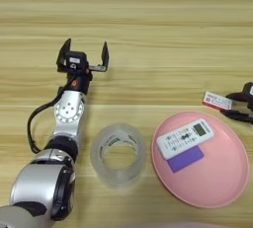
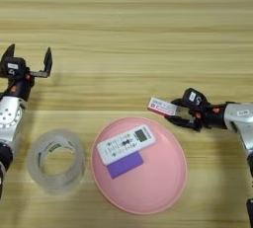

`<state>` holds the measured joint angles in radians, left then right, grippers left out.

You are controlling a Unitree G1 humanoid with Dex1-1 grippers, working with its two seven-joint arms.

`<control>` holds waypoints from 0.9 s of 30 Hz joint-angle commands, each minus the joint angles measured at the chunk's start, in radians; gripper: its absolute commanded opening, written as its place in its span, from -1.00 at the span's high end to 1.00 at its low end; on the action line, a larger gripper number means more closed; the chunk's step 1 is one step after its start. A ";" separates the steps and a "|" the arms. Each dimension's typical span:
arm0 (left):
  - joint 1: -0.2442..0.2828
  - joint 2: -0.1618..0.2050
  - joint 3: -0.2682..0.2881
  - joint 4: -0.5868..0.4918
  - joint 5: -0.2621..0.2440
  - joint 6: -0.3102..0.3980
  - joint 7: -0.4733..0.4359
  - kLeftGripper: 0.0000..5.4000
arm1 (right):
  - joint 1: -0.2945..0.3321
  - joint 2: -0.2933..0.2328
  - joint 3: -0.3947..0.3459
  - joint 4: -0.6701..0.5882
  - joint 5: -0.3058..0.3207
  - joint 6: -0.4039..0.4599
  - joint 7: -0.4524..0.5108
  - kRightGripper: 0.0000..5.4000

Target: Move the objects on the table

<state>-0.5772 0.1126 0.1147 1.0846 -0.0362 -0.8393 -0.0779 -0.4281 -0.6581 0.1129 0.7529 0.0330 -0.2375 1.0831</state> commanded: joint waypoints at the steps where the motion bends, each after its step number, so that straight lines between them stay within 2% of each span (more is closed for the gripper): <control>1: -0.014 0.007 -0.002 0.007 0.015 -0.009 0.001 -1.00 | -0.003 -0.007 -0.018 -0.039 0.019 0.000 0.019 -0.29; 6: -0.016 0.007 -0.002 0.008 0.016 -0.008 0.001 -1.00 | 0.000 -0.023 -0.066 -0.148 0.072 0.002 0.034 -0.52; 11: -0.017 0.006 -0.003 0.009 0.016 -0.008 0.003 -1.00 | 0.037 -0.044 -0.091 -0.319 0.117 0.015 0.057 -0.74; 16: -0.020 0.004 -0.004 0.009 0.017 -0.006 0.004 -1.00 | 0.086 -0.043 -0.100 -0.519 0.180 0.048 0.068 -0.97; 20: -0.022 0.003 -0.005 0.012 0.018 -0.005 0.006 -1.00 | 0.119 -0.038 -0.086 -0.650 0.213 0.084 0.071 -0.99; 23: -0.025 0.002 -0.005 0.013 0.018 -0.005 0.007 -1.00 | 0.124 -0.021 -0.076 -0.741 0.266 0.140 0.074 -0.99; 27: -0.026 0.000 -0.006 0.014 0.019 -0.005 0.010 -1.00 | 0.129 0.006 -0.044 -0.819 0.303 0.188 0.073 -0.99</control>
<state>-0.5869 0.1117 0.1132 1.0917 -0.0352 -0.8402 -0.0721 -0.3034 -0.6635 0.0472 -0.0227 0.3175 -0.0780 1.1481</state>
